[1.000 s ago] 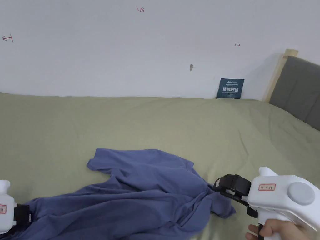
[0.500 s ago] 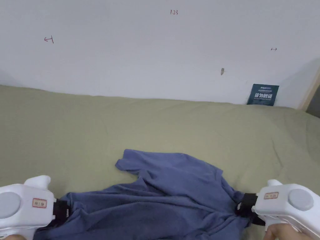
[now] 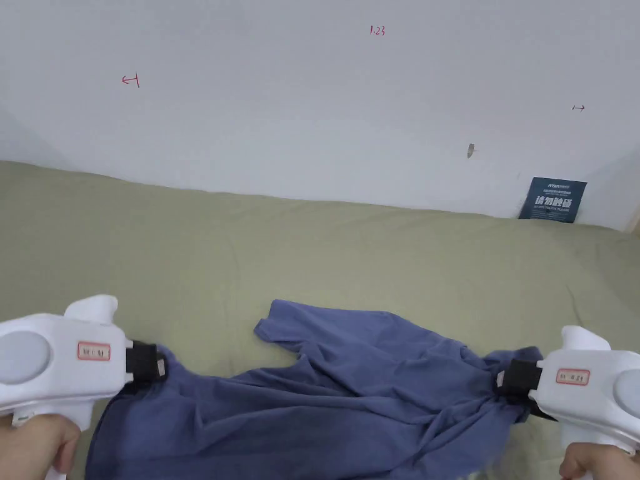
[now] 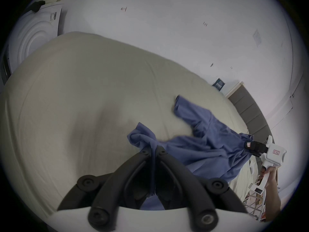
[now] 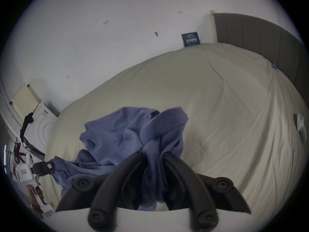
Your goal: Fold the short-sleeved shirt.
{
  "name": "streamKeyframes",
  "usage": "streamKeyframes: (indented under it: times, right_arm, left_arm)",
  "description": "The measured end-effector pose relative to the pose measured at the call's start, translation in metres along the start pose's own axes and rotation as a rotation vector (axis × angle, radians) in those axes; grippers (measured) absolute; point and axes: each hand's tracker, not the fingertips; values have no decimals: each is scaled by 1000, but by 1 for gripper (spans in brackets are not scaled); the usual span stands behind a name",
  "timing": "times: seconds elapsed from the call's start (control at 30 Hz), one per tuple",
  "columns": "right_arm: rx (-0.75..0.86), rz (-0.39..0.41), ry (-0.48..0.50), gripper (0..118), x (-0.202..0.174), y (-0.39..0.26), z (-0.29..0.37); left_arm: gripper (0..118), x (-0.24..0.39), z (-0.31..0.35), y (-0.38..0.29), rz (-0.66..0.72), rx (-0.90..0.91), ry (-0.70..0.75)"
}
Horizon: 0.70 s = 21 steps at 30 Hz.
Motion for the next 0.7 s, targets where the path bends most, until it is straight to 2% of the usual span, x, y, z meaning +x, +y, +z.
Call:
streamKeyframes:
  times: [0.13,0.5,0.7]
  right_arm:
    - [39,16,40,15,-23,22,6]
    - [193,147,88,15,-94,92,25]
    - [264,154,114,15,-123,131,35]
  left_arm:
    - [3,17,15,31,-57,47,3]
    - [3,77,65,126,-190,215,-16]
    - [3,102,85,170,-249,288,5]
